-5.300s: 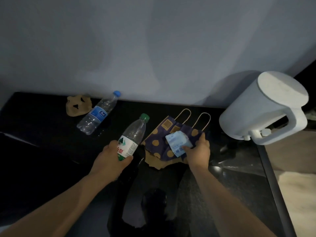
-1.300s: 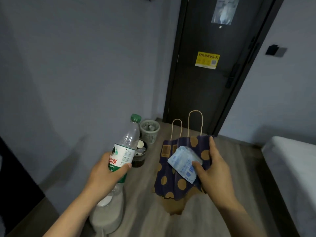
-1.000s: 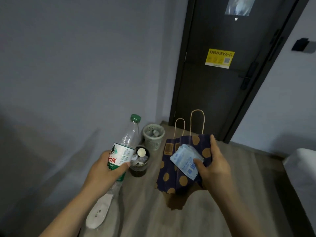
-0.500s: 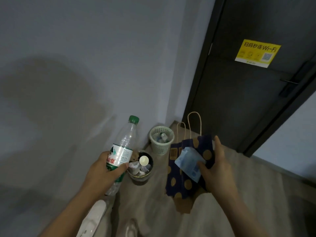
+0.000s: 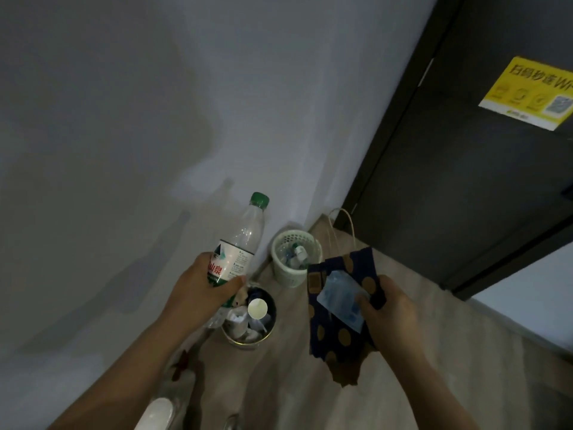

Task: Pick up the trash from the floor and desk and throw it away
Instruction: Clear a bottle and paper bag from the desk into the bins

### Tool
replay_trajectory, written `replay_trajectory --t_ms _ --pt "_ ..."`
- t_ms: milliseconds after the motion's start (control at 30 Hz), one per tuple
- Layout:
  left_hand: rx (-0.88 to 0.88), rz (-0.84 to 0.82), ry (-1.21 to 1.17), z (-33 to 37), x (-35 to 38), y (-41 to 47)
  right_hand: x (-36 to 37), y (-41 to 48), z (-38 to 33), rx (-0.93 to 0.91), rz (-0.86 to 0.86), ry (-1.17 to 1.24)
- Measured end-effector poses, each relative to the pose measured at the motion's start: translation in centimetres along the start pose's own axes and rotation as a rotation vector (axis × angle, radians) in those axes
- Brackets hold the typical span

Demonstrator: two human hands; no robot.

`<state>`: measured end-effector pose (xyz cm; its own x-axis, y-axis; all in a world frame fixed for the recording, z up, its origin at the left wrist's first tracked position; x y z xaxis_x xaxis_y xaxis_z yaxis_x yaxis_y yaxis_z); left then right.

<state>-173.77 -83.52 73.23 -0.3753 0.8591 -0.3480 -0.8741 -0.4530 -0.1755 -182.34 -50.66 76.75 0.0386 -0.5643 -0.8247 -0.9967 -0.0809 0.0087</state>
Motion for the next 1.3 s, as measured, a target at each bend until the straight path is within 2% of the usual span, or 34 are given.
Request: replay_trajectory --t_ms 267,400,567,633,800,1000,1300 --pt "-0.116 0.042 0.032 -1.6 2.0 5.7 4.8 9.7 0.3 -0.047 -0.107 -0.039" --pt "-0.168 0.139 0.058 -2.3 3.3 7.7 7.9 15.3 0.5 -0.149 -0.165 -0.052" --pt "-0.285 0.270 0.109 -4.3 5.6 9.5 13.3 22.1 1.9 -0.175 -0.321 -0.070" --pt "-0.339 0.306 0.131 -5.7 6.2 9.8 15.1 23.9 2.2 -0.210 -0.331 -0.053" --pt "-0.442 0.374 0.191 -10.3 7.6 10.6 21.1 27.0 3.6 -0.229 -0.382 -0.120" --pt "-0.534 0.313 0.255 -18.5 10.3 12.6 30.1 28.2 6.4 -0.155 -0.422 -0.179" --pt "-0.522 0.284 0.225 -29.8 14.6 15.7 43.5 27.7 11.1 -0.170 -0.446 -0.280"
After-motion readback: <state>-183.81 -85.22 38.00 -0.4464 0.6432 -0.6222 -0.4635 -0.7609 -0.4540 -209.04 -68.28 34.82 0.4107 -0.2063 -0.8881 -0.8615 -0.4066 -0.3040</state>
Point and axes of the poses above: each hand's wrist, its own y-axis towards the middle knuckle, its own x-axis out of the palm, z = x × y, the point moved 9 cm from there along y, towards the middle knuckle, and after that the axes turned 7 degrees about -y, right-handed, at the moved point
